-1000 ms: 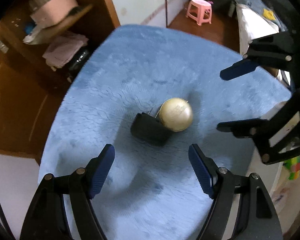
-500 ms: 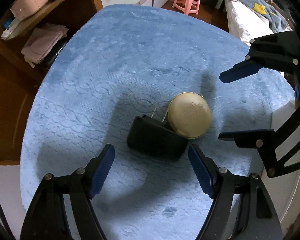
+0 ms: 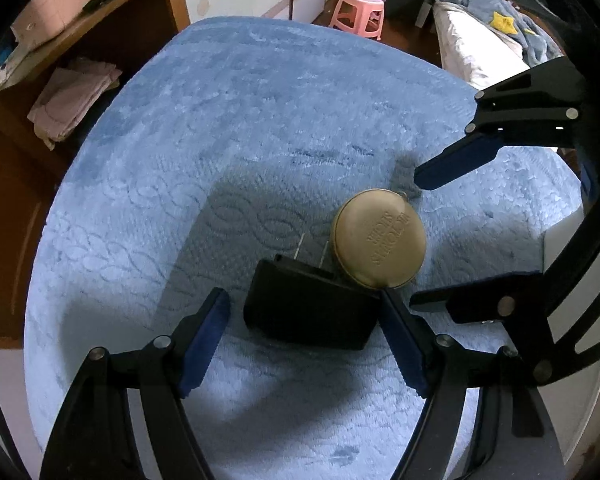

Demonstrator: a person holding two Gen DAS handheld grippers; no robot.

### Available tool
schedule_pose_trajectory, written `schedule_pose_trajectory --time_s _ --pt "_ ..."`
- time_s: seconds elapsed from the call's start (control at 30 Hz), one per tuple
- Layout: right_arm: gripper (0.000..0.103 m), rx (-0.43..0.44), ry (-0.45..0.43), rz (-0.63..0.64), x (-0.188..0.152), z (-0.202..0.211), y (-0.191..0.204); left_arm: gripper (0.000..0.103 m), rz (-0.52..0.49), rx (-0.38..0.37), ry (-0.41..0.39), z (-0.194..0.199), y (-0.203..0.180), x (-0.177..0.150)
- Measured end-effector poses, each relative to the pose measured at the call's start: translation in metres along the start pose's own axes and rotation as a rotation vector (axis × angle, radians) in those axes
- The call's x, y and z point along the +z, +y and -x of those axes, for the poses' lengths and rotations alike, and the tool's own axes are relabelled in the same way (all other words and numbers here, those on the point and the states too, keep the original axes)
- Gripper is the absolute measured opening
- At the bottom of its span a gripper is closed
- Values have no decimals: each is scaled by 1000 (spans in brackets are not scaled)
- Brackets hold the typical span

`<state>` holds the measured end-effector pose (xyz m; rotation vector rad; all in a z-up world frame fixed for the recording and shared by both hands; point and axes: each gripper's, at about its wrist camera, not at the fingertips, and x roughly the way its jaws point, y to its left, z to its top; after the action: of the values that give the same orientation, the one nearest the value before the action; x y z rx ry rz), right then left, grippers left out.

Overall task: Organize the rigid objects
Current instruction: 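Grasp the black plug charger with the left tool while the right tool grasps the gold round tin, then carry the charger into the tray with the left tool while the right tool carries the gold tin there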

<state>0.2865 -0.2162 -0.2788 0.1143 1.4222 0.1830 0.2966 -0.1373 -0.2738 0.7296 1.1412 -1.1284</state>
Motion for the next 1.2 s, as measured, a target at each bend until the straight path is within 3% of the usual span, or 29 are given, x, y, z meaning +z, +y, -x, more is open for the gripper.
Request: schedule_pose_trajectory --time_s 0.07,0.3,0.63,0.7,0.83,0.97,1.2 --pt "70 1 2 2 1 -1 -1 68 -4 -17 -17 -2 4 2" --pt "70 -1 12 6 -1 -9 -9 68 -27 44 -82 4 -5 -9" --pt "70 -106 -21 49 7 -22 9 68 94 76 -103 24 7 -46" --pt "55 -152 -24 55 9 -24 14 68 121 78 -118 30 6 -48" --pt "55 -184 -33 58 8 -23 23 68 152 98 -145 49 2 -55" --pt "55 -190 -63 53 1 -6 36 68 191 148 -162 78 -12 -59" --pt "55 -148 -179 69 -28 66 53 68 304 256 -155 129 -38 -66"
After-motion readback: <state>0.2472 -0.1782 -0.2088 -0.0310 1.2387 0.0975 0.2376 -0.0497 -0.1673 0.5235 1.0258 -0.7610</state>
